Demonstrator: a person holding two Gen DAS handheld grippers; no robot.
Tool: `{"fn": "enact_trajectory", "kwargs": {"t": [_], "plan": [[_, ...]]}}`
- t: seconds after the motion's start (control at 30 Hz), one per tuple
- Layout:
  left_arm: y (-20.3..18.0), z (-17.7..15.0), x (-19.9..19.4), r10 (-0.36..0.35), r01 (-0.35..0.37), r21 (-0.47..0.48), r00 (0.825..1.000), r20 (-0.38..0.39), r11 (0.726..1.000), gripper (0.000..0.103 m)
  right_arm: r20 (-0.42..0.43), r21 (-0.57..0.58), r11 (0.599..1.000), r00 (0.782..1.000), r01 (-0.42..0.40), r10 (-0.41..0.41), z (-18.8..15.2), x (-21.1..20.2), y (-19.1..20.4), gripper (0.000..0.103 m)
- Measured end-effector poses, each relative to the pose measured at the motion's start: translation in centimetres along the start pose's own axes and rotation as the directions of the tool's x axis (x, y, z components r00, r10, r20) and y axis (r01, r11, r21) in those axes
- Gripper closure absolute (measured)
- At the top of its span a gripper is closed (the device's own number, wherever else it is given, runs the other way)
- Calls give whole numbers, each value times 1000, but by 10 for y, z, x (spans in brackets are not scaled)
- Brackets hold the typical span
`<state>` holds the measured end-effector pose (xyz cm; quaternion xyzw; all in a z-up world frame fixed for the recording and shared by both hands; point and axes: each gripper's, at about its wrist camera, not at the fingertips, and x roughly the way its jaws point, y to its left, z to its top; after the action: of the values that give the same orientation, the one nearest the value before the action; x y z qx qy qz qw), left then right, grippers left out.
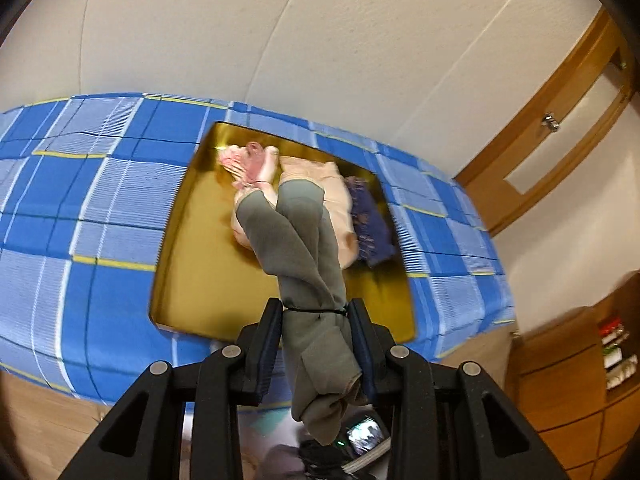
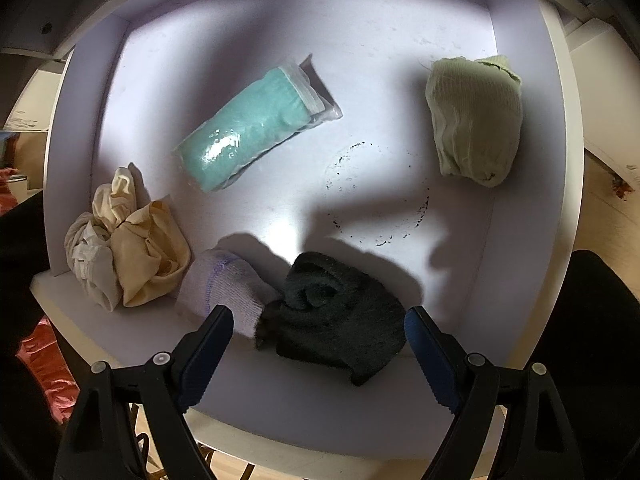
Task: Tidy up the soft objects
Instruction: 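Lower the grey-green bundle into the gold tray and open the left tool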
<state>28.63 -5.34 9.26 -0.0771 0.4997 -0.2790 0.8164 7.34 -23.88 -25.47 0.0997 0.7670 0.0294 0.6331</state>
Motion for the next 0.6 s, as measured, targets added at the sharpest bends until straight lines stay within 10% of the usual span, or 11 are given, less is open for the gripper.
{"fn": "enact_trajectory", "kwargs": {"t": [0.6], "plan": [[27,36,67,195,-195,10,980,-39,981,66,2,22,997,997,-74,74,-3,-15,-15,15]]}}
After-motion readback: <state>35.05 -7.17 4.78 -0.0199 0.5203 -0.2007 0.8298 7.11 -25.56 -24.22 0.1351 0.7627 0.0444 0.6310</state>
